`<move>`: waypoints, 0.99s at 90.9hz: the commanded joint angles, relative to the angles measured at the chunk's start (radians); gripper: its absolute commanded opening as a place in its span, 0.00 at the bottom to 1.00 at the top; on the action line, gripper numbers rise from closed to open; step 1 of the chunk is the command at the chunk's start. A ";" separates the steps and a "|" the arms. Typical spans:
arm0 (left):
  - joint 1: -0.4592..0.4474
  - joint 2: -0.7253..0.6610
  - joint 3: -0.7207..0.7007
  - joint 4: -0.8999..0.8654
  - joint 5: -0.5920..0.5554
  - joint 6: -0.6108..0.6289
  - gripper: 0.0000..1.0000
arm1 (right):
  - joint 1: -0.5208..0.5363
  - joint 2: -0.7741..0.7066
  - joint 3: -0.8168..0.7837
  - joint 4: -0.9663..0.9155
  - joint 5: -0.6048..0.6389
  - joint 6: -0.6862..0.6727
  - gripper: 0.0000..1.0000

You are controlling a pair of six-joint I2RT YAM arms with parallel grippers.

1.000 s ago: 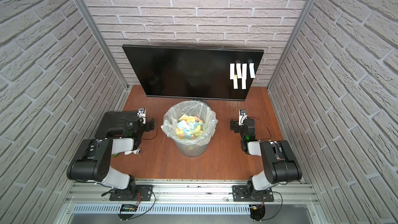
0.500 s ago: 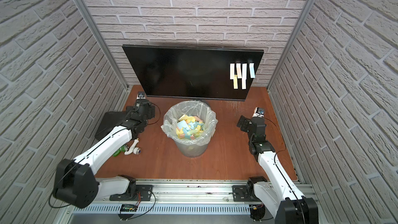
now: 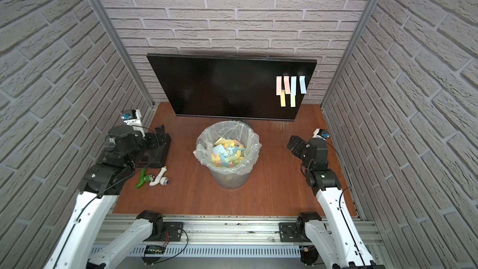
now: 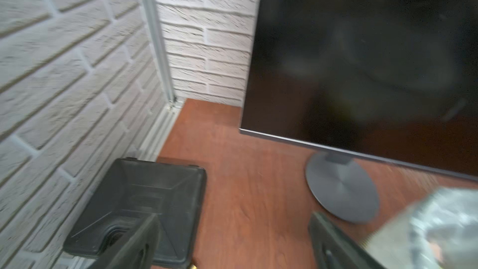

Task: Remove the sticky note from the monitor
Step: Pick up the trash bin from the center of the board.

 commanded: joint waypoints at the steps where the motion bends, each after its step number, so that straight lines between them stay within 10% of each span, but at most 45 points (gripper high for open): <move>1: -0.037 0.100 0.109 -0.222 0.183 -0.027 0.87 | -0.005 -0.001 0.064 -0.084 -0.034 -0.003 0.98; 37: -0.346 0.410 0.286 -0.268 0.042 -0.024 0.86 | -0.003 -0.007 0.096 -0.174 -0.087 -0.059 0.88; 90: -0.452 0.464 0.273 -0.186 -0.011 -0.089 0.78 | -0.003 -0.044 0.126 -0.193 -0.119 -0.098 0.80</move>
